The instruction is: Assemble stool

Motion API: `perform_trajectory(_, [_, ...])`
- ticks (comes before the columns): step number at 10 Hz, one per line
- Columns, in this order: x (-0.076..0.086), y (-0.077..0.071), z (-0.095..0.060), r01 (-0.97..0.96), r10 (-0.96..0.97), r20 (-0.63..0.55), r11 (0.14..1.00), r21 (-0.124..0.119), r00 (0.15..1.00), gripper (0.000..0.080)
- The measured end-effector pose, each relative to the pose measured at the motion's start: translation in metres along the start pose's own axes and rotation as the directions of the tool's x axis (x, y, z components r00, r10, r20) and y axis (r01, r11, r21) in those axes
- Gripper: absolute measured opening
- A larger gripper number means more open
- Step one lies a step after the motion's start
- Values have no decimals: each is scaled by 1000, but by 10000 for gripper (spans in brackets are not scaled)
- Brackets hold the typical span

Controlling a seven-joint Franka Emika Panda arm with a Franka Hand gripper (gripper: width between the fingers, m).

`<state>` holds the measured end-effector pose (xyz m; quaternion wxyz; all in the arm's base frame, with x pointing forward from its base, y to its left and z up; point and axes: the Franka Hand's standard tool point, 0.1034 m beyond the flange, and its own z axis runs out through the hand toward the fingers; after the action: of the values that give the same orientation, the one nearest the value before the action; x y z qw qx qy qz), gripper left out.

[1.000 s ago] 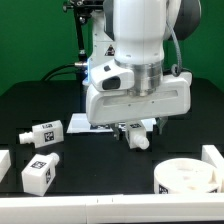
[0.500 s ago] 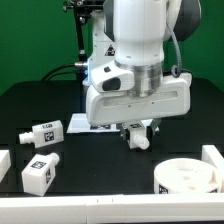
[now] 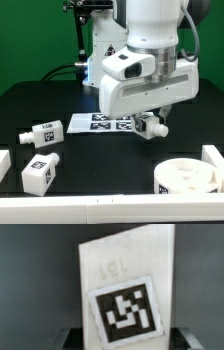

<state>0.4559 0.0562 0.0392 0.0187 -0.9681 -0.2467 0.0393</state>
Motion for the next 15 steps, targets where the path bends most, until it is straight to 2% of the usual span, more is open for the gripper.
perform_trajectory(3, [0, -1, 1, 250, -250, 5, 968, -3, 968, 324])
perform_trajectory(5, [5, -14, 1, 544, -544, 17, 839, -12, 839, 324])
perform_trajectory(6, [5, -18, 2, 625, -625, 26, 780, -22, 781, 324])
perform_trajectory(9, [2, -14, 4, 751, -750, 38, 660, -15, 660, 324])
perform_trajectory(10, [2, -13, 4, 829, -828, 51, 559, -10, 558, 324])
perform_trajectory(11, [6, -16, 4, 929, -926, 69, 371, 5, 370, 324])
perform_trajectory(12, [8, -24, 5, 968, -966, 77, 249, 14, 247, 324])
perform_trajectory(13, [7, -21, 5, 975, -973, 77, 221, 17, 219, 324])
perform_trajectory(15, [5, -18, 5, 995, -992, 84, 99, 28, 96, 324])
